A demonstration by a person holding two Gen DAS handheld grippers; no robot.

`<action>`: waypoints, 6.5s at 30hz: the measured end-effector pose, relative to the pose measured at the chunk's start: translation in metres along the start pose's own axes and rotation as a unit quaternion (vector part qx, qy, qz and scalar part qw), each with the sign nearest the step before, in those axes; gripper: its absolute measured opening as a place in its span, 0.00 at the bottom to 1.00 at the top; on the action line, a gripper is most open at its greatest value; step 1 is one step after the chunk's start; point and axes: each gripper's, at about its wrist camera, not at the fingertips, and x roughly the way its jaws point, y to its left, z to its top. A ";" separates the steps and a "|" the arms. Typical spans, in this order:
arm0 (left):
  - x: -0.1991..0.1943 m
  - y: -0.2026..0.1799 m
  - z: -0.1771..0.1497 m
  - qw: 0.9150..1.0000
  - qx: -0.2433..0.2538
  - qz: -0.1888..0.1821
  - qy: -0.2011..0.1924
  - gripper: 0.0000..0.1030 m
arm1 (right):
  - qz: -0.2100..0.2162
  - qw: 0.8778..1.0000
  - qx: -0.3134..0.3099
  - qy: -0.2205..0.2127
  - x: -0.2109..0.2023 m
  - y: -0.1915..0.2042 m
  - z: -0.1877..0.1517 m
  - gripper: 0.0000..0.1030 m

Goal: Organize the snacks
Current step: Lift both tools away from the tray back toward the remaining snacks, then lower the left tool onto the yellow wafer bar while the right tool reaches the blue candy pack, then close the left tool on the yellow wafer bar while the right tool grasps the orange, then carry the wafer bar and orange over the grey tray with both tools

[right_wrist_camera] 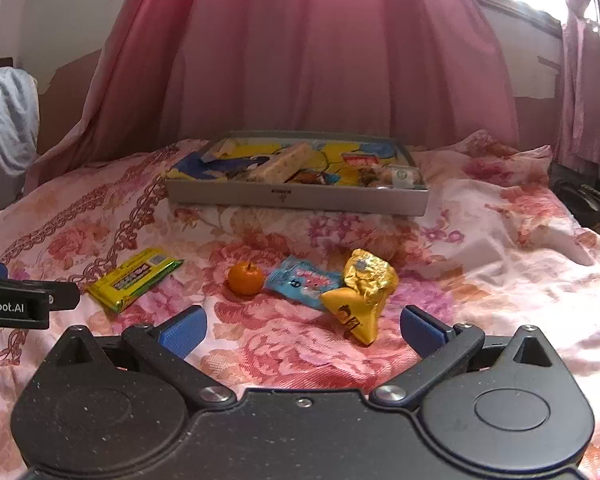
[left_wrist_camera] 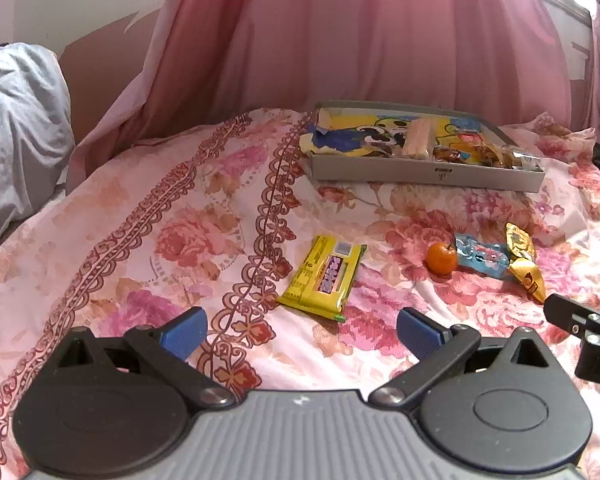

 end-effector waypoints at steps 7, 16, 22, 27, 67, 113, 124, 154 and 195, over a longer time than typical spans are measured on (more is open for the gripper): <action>0.006 0.003 -0.002 1.000 -0.007 0.001 0.011 1.00 | 0.008 1.000 -0.004 0.011 0.009 0.005 0.000 0.99; 0.014 0.003 0.001 1.000 -0.003 0.005 0.018 1.00 | 0.017 1.000 -0.005 0.013 0.017 0.006 0.002 0.99; 0.021 0.001 0.006 1.000 0.014 0.013 0.019 1.00 | 0.020 1.000 -0.007 0.012 0.023 0.008 0.004 0.99; 0.031 0.002 0.011 0.999 0.025 0.018 0.025 1.00 | 0.021 1.000 -0.011 0.010 0.031 0.009 0.006 0.99; 0.111 -0.011 0.031 0.993 0.113 -0.021 0.012 1.00 | 0.104 0.987 -0.121 0.032 0.129 0.030 0.012 0.95; 0.126 -0.011 0.027 0.990 0.075 -0.080 0.086 0.50 | 0.191 0.975 -0.088 0.074 0.162 0.023 0.024 0.37; 0.112 -0.014 0.026 0.989 0.038 -0.088 0.117 0.50 | 0.173 0.977 -0.099 0.076 0.137 0.023 0.019 0.37; 0.063 -0.008 -0.008 0.948 -0.158 -0.211 0.176 0.50 | 0.123 0.991 -0.025 0.046 0.026 -0.017 0.013 0.37; 0.121 -0.035 0.145 0.967 -0.192 -0.164 -0.020 0.50 | 0.088 0.993 0.008 -0.084 0.131 -0.056 0.080 0.37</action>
